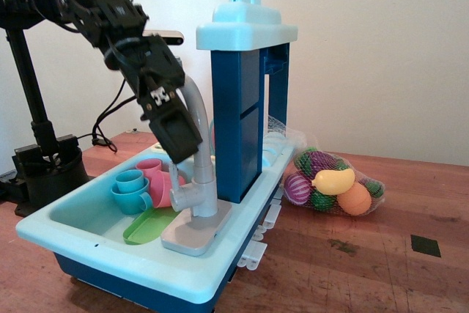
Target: Turn lever vertical to front
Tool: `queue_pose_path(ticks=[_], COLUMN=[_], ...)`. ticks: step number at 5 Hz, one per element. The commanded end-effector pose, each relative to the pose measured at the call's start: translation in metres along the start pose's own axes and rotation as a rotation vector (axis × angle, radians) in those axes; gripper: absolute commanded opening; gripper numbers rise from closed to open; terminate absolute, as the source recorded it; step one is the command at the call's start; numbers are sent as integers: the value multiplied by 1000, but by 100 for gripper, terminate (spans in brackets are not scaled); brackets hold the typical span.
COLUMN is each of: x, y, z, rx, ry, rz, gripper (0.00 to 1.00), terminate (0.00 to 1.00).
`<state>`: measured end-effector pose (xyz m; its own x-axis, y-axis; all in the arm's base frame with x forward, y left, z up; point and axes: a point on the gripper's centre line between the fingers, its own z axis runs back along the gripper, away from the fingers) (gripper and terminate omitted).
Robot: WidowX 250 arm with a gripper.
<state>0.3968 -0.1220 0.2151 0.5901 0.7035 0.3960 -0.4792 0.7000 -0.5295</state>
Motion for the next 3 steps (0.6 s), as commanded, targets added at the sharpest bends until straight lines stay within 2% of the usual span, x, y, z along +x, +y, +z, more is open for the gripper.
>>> queue_pose_path(ticks=[1, 2, 3], x=[5, -1, -7], y=[0, 13, 28], z=[4, -9, -19], rx=[-45, -36, -37], ry=[-1, 31, 38], rz=[25, 37, 54], gripper=[100, 100, 100], terminate=[0, 0, 0])
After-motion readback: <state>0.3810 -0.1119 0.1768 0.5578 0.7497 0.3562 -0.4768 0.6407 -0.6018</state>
